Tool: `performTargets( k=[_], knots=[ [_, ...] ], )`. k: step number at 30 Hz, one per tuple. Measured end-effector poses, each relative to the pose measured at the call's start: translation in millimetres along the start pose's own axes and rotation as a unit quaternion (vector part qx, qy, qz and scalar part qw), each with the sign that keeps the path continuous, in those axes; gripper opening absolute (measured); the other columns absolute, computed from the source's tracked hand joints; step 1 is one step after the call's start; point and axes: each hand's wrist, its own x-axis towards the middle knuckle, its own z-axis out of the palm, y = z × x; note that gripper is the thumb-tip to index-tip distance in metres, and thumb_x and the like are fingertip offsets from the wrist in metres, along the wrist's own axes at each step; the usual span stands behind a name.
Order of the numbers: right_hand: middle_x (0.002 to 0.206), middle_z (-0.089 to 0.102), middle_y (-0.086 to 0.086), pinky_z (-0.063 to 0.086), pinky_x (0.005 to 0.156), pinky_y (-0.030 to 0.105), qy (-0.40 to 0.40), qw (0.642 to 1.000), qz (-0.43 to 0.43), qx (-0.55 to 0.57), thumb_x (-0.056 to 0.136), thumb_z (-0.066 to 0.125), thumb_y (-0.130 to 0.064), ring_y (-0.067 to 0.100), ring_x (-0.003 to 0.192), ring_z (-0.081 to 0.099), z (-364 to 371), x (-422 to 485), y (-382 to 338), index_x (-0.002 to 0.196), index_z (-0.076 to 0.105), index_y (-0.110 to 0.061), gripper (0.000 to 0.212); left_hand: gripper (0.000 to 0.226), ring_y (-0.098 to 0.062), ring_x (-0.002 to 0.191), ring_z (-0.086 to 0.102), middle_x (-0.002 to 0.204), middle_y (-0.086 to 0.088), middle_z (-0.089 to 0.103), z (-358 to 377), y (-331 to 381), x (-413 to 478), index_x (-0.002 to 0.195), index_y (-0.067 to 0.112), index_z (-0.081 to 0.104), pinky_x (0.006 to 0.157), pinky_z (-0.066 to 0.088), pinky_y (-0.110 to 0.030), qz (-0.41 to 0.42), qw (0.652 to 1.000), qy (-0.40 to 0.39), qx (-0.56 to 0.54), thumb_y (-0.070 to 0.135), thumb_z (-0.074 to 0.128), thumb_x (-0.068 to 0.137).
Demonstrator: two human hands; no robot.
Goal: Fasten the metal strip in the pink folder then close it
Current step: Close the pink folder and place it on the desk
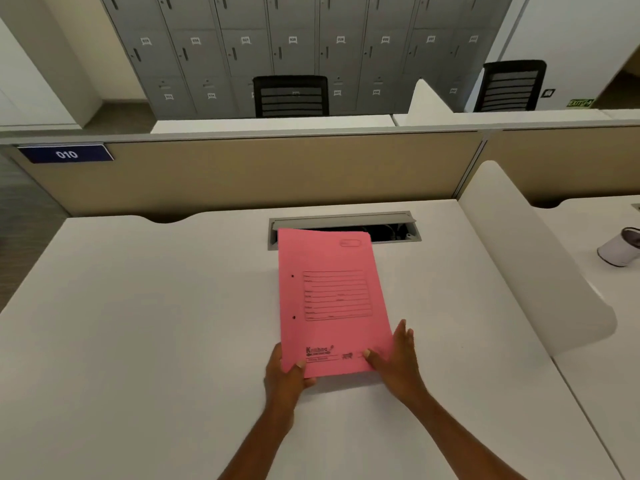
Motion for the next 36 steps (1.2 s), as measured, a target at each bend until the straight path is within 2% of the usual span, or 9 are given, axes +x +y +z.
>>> performTargets(
  k=[3, 5, 6, 9, 17, 21, 27, 32, 36],
  knots=[
    [0.155, 0.057, 0.006, 0.053, 0.103, 0.036, -0.029, 0.992, 0.022, 0.119, 0.099, 0.073, -0.037, 0.022, 0.130, 0.061, 7.4, 1.8, -24.0, 0.166, 0.026, -0.013, 0.086, 0.030, -0.029, 0.088, 0.083, 0.106, -0.009, 0.080, -35.9, 18.3, 16.2, 0.122, 0.024, 0.067, 0.064, 0.068, -0.035, 0.013, 1.000, 0.018, -0.021, 0.005, 0.071, 0.100],
    [0.120, 0.080, 0.000, 0.063, 0.090, 0.041, -0.023, 0.989, 0.031, 0.145, 0.100, 0.069, -0.031, 0.022, 0.103, 0.075, 16.0, 5.5, -39.4, 0.132, 0.069, -0.023, 0.032, 0.033, -0.034, 0.093, 0.082, 0.111, -0.012, 0.079, -59.0, 29.0, 25.6, 0.130, 0.019, 0.064, 0.064, 0.068, -0.034, 0.019, 0.999, 0.022, -0.027, 0.003, 0.069, 0.101],
    [0.105, 0.083, 0.000, 0.066, 0.083, 0.042, -0.033, 0.984, 0.040, 0.171, 0.101, 0.067, -0.026, 0.026, 0.096, 0.078, 20.5, 7.0, -47.4, 0.112, 0.078, -0.024, 0.015, 0.035, -0.037, 0.097, 0.081, 0.113, -0.012, 0.078, -68.8, 34.0, 29.1, 0.132, 0.018, 0.062, 0.065, 0.069, -0.034, 0.023, 0.999, 0.021, -0.028, 0.003, 0.069, 0.101],
    [0.094, 0.085, 0.003, 0.063, 0.066, 0.028, -0.079, 0.968, 0.060, 0.232, 0.101, 0.067, -0.015, 0.024, 0.084, 0.081, 36.9, 10.2, -73.9, 0.100, 0.080, -0.018, 0.014, 0.034, -0.036, 0.094, 0.082, 0.110, -0.010, 0.080, -98.8, 49.9, 38.1, 0.127, 0.023, 0.064, 0.065, 0.069, -0.033, 0.040, 0.998, 0.030, -0.024, 0.002, 0.068, 0.101],
    [0.098, 0.079, 0.028, 0.069, 0.074, 0.036, -0.130, 0.953, 0.050, 0.268, 0.093, 0.076, -0.003, 0.025, 0.070, 0.072, 96.6, 29.3, -142.2, 0.098, 0.078, 0.006, 0.010, 0.030, -0.037, 0.087, 0.077, 0.108, -0.015, 0.078, -165.3, 82.2, 78.7, 0.130, 0.011, 0.067, 0.064, 0.069, -0.028, 0.062, 0.990, 0.125, -0.020, 0.003, 0.068, 0.102],
    [0.098, 0.082, 0.022, 0.069, 0.083, 0.047, -0.122, 0.956, 0.058, 0.259, 0.093, 0.076, -0.003, 0.025, 0.066, 0.074, 127.8, 41.3, -171.7, 0.095, 0.078, 0.004, 0.008, 0.025, -0.036, 0.085, 0.077, 0.104, -0.012, 0.079, -188.4, 93.2, 105.1, 0.124, 0.012, 0.069, 0.057, 0.065, -0.021, 0.075, 0.985, 0.157, -0.006, 0.006, 0.071, 0.100],
    [0.096, 0.083, 0.010, 0.069, 0.082, 0.041, -0.122, 0.962, 0.072, 0.235, 0.093, 0.073, 0.000, 0.020, 0.066, 0.076, 156.3, 67.1, -202.7, 0.094, 0.080, -0.001, 0.007, 0.033, -0.036, 0.088, 0.079, 0.112, -0.014, 0.078, -209.5, 100.7, 150.9, 0.133, 0.011, 0.067, 0.057, 0.067, -0.024, 0.058, 0.982, 0.176, 0.017, 0.009, 0.073, 0.100],
    [0.093, 0.082, 0.009, 0.068, 0.085, 0.045, -0.115, 0.963, 0.083, 0.228, 0.093, 0.071, 0.002, 0.038, 0.089, 0.081, 170.8, 89.8, -218.0, 0.094, 0.079, -0.001, 0.009, 0.033, -0.038, 0.091, 0.080, 0.114, -0.014, 0.078, -213.9, 102.1, 184.5, 0.133, 0.011, 0.067, 0.055, 0.066, -0.025, 0.034, 0.981, 0.188, 0.031, 0.010, 0.073, 0.101],
    [0.091, 0.082, 0.009, 0.069, 0.083, 0.044, -0.110, 0.967, 0.087, 0.215, 0.092, 0.069, 0.004, 0.036, 0.086, 0.082, 179.3, 103.9, -221.6, 0.094, 0.080, -0.001, 0.012, 0.032, -0.039, 0.093, 0.080, 0.116, -0.015, 0.077, -213.6, 100.8, 204.6, 0.132, 0.010, 0.066, 0.055, 0.067, -0.026, 0.010, 0.981, 0.186, 0.048, 0.010, 0.073, 0.101]
  ],
)
